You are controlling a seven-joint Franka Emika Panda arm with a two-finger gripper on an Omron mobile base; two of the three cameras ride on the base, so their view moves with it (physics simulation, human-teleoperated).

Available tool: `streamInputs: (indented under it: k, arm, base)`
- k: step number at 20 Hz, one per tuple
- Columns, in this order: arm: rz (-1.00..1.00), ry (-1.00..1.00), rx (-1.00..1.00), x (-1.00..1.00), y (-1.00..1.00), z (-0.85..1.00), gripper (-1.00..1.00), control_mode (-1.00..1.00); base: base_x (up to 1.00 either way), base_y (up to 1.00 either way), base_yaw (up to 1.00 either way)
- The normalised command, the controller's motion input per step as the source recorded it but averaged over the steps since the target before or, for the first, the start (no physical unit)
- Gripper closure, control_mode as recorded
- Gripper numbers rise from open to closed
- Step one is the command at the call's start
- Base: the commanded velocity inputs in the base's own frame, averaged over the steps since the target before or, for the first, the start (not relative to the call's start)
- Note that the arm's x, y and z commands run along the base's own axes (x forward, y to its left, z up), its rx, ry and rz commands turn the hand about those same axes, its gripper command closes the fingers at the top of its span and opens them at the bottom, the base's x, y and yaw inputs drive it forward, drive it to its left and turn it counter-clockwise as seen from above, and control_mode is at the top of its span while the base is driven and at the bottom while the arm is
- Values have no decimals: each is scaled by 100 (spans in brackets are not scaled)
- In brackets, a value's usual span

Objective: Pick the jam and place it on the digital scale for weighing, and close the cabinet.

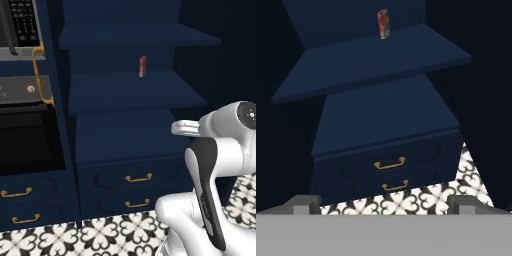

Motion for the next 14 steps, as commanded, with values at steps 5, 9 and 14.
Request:
streamInputs:
  k: [5, 9, 14]
  arm:
    - [0, 0, 0, 2, 0, 0, -100, -100]
    - [0, -16, 2, -12, -3, 0, -100, -100]
    - [-5, -44, 26, -77, -79, 4, -100, -100]
  base:
    - [12, 0, 0]
    - [0, 0, 0]
    - [0, 0, 0]
